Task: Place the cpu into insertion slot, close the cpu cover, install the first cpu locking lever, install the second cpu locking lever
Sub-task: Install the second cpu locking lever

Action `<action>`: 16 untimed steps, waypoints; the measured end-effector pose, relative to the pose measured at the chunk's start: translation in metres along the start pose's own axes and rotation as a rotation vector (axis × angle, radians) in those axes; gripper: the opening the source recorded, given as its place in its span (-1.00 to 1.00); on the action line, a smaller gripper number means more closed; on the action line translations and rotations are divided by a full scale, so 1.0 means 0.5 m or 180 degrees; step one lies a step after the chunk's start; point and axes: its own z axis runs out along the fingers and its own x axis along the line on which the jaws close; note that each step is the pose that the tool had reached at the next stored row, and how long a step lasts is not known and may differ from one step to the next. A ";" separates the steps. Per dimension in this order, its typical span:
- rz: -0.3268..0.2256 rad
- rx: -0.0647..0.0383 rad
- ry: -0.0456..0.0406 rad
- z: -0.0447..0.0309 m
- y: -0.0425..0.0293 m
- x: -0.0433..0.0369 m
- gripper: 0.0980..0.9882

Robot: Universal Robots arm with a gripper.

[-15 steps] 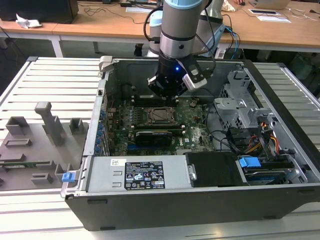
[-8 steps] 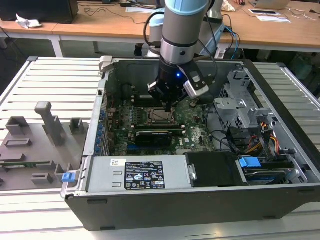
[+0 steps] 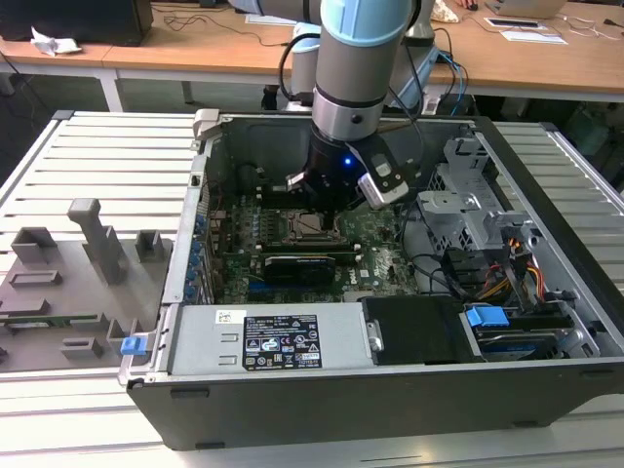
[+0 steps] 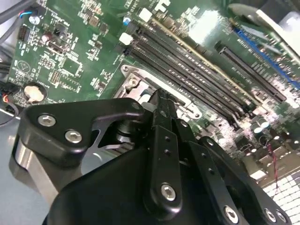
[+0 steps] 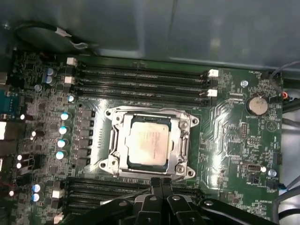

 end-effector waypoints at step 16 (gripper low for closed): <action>-0.0062 -0.0123 -0.0006 0.020 -0.012 0.077 -0.98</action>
